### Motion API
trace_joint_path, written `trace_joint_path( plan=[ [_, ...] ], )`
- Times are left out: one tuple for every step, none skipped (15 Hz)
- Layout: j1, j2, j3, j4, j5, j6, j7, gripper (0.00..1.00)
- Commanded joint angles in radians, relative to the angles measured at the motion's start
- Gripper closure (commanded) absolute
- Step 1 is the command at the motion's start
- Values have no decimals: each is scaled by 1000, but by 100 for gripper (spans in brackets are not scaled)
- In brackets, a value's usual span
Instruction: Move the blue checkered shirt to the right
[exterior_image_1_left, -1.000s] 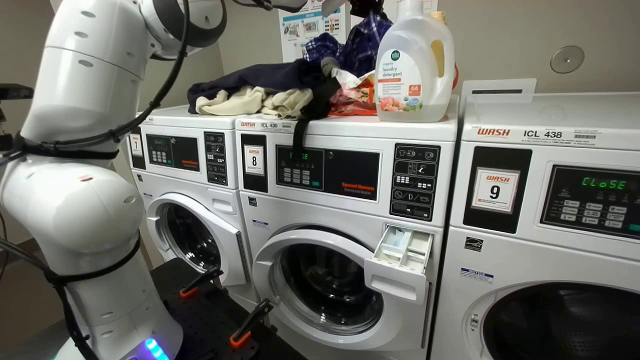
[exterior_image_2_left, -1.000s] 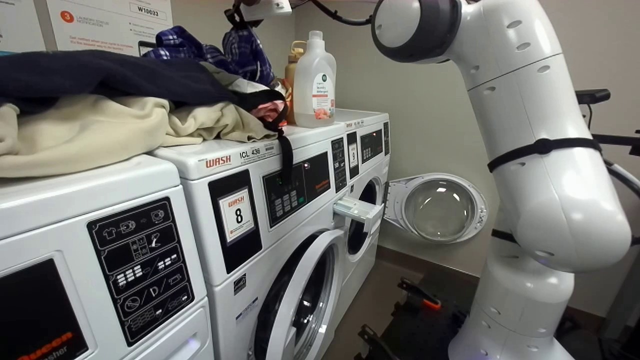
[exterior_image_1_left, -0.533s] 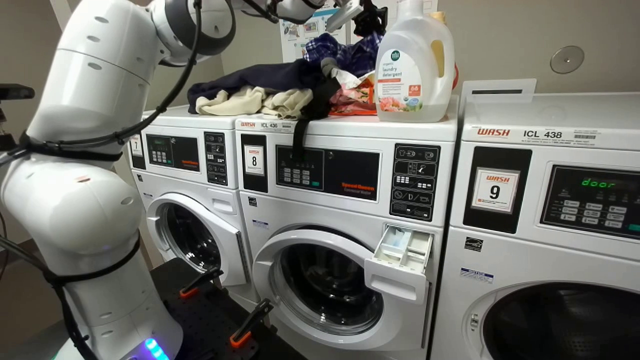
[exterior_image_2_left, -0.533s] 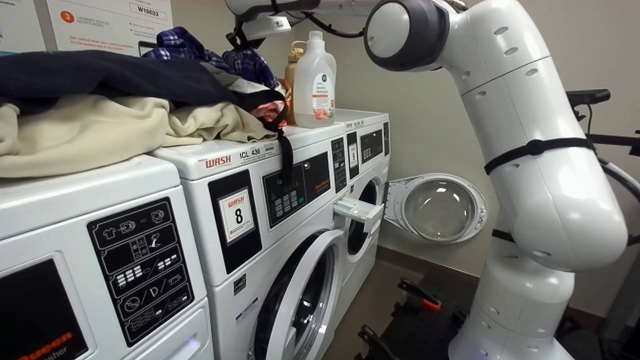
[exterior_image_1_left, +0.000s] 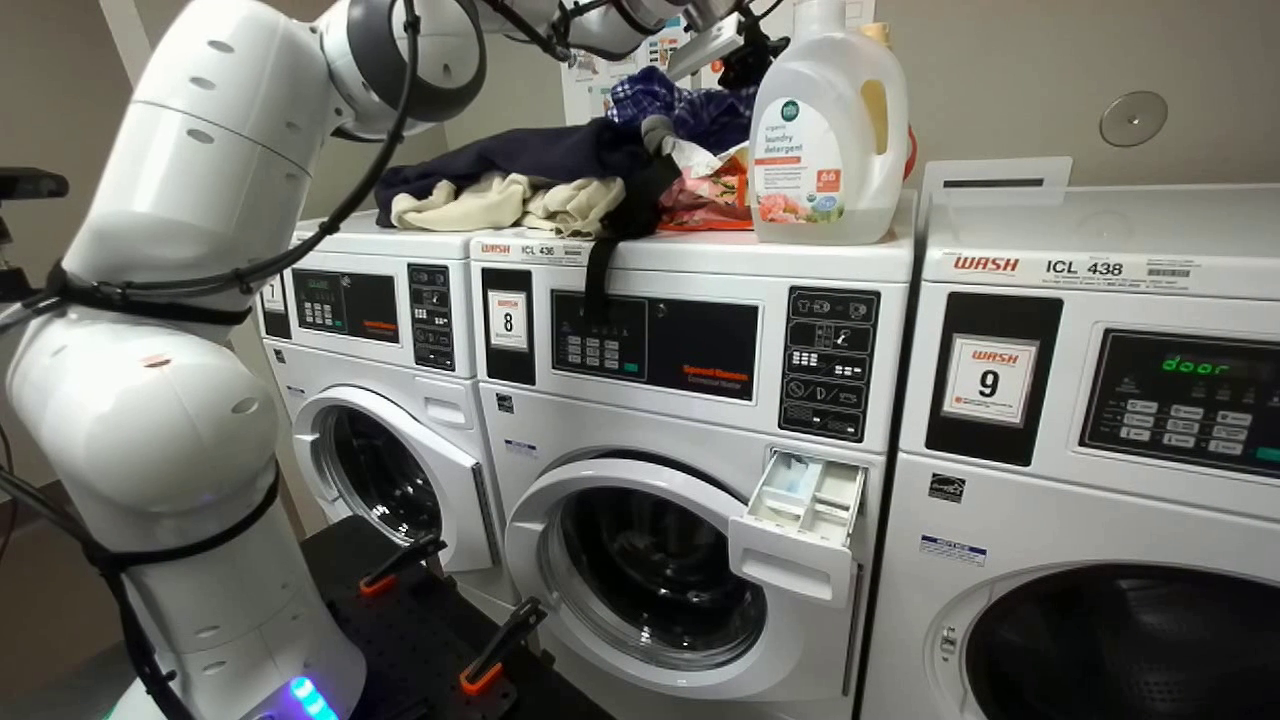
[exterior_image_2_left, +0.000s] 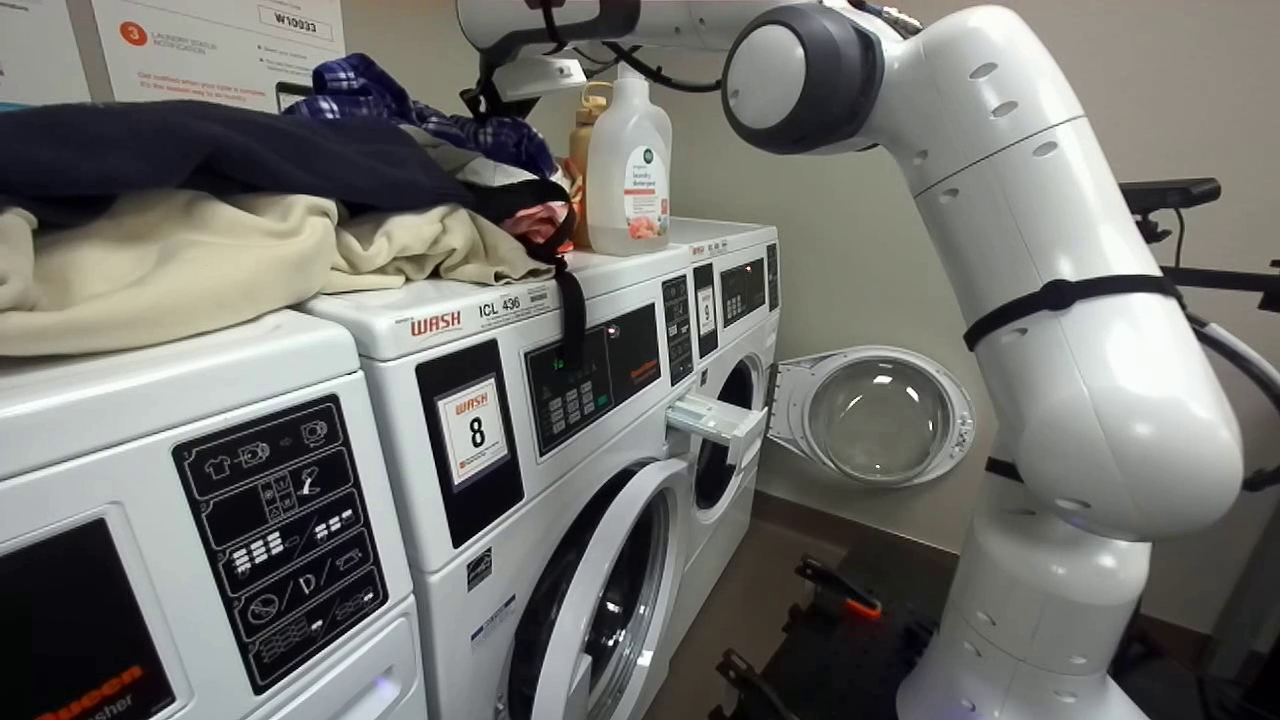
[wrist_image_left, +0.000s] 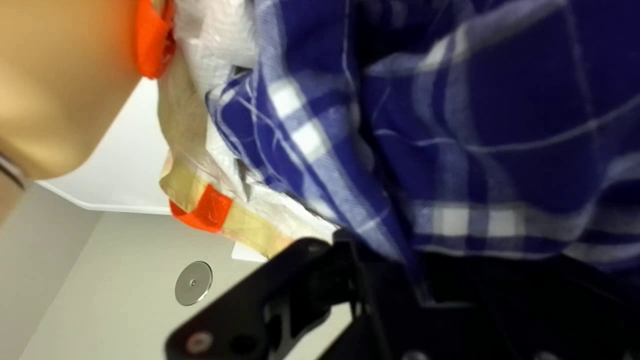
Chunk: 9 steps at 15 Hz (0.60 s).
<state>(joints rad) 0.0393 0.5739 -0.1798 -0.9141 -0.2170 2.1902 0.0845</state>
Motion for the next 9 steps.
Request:
trace_joint_path(
  plan=[
    [-14, -23, 40, 14, 54, -47, -62, 46],
    [-11, -27, 45, 20, 59, -60, -71, 38],
    [-4, -36, 50, 27, 62, -79, -75, 31],
    [2, -44, 53, 33, 60, -94, -80, 25],
    [9, -56, 56, 40, 53, -118, -74, 16],
    [15, -64, 60, 50, 50, -142, -71, 10],
    [23, -78, 62, 59, 47, -179, -68, 2],
    [31, -93, 64, 66, 43, -216, -66, 0],
    [38, -108, 67, 76, 43, -255, -69, 0]
  ],
)
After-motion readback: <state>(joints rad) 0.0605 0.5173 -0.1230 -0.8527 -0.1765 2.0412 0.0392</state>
